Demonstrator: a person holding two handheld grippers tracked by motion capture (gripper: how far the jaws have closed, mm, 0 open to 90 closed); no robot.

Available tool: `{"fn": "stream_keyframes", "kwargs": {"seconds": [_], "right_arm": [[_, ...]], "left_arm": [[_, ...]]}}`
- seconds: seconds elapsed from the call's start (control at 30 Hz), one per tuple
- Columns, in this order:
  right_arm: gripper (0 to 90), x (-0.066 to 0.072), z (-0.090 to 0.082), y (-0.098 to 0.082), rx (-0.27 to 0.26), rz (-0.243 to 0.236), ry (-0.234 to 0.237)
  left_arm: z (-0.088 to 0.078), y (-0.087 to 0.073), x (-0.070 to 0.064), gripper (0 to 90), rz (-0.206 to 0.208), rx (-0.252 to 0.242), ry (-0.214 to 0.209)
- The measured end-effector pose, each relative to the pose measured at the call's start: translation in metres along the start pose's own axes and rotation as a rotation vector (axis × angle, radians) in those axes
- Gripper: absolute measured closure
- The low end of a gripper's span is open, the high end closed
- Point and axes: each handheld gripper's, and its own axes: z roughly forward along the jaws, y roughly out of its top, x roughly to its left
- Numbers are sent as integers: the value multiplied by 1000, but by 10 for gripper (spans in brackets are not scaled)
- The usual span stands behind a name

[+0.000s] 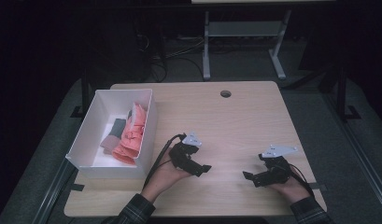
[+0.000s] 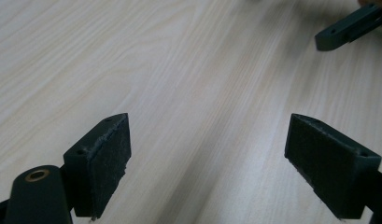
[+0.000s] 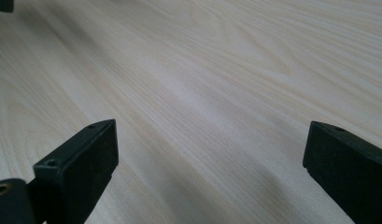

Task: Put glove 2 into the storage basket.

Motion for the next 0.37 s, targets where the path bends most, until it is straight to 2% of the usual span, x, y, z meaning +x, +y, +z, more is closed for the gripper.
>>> {"fn": "stream_keyframes", "kwargs": {"seconds": [0.17,0.2,0.23,0.37], "right_arm": [[31,0,0,0,-1,-2,0],[31,0,0,0,-1,-3,1],[31,0,1,0,0,-3,1],[31,0,1,0,-2,-5,1]], "left_arm": [[4,-6,0,141,15,18,13],[5,-7,0,141,-1,15,9],[5,-7,1,141,10,25,9],[5,-9,1,141,-10,12,8]]}}
